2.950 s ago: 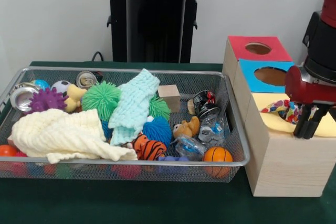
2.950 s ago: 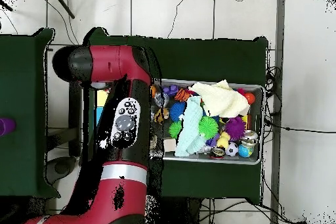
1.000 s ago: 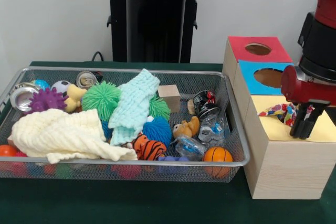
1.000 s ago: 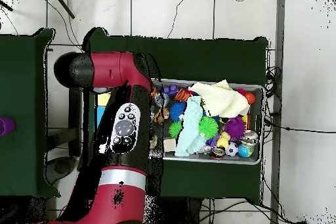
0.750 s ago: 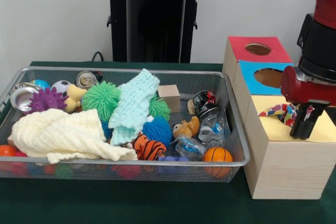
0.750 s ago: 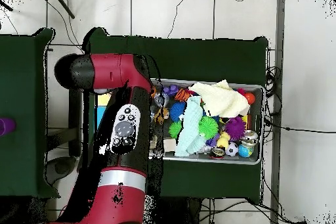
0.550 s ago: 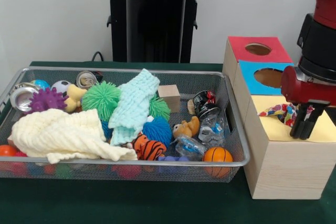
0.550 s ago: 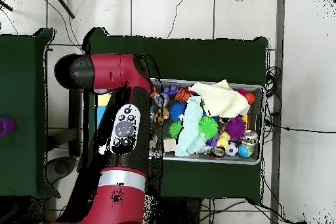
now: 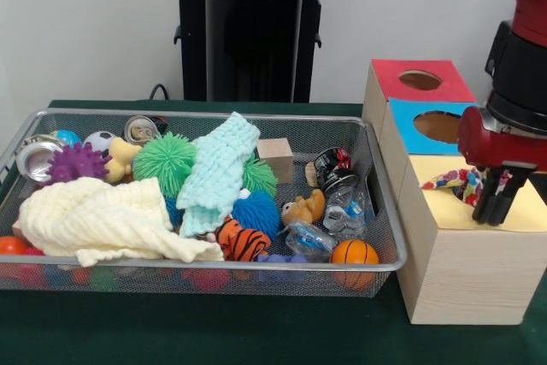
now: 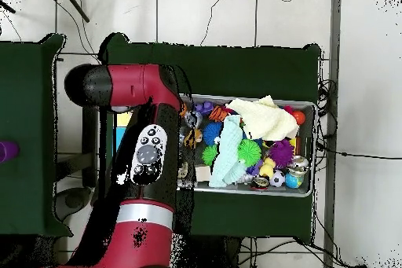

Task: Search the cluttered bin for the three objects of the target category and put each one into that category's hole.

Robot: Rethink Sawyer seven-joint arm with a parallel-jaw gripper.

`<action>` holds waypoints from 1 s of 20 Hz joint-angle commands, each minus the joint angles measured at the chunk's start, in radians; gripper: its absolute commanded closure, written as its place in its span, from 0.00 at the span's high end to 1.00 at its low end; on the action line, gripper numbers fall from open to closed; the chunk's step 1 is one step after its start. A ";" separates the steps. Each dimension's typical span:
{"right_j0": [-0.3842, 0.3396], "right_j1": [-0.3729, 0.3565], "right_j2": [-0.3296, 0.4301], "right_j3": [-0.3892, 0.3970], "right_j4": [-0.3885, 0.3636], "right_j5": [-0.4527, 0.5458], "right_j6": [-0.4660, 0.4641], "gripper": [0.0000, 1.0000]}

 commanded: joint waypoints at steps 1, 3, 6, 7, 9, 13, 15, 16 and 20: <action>0.017 0.104 0.068 0.105 0.033 0.288 0.261 0.00; 0.015 0.102 0.070 0.101 0.042 0.347 0.265 0.00; 0.013 0.097 0.073 0.104 0.049 0.386 0.267 0.00; 0.013 0.094 0.073 0.106 0.051 0.394 0.265 0.00; 0.014 0.086 0.070 0.111 0.049 0.414 0.258 0.00; 0.016 0.051 0.064 0.125 0.047 0.468 0.245 0.00; 0.016 0.026 0.062 0.138 0.050 0.477 0.236 0.00; 0.017 0.023 0.062 0.142 0.051 0.476 0.236 0.00; 0.016 0.009 0.063 0.157 0.052 0.477 0.229 0.00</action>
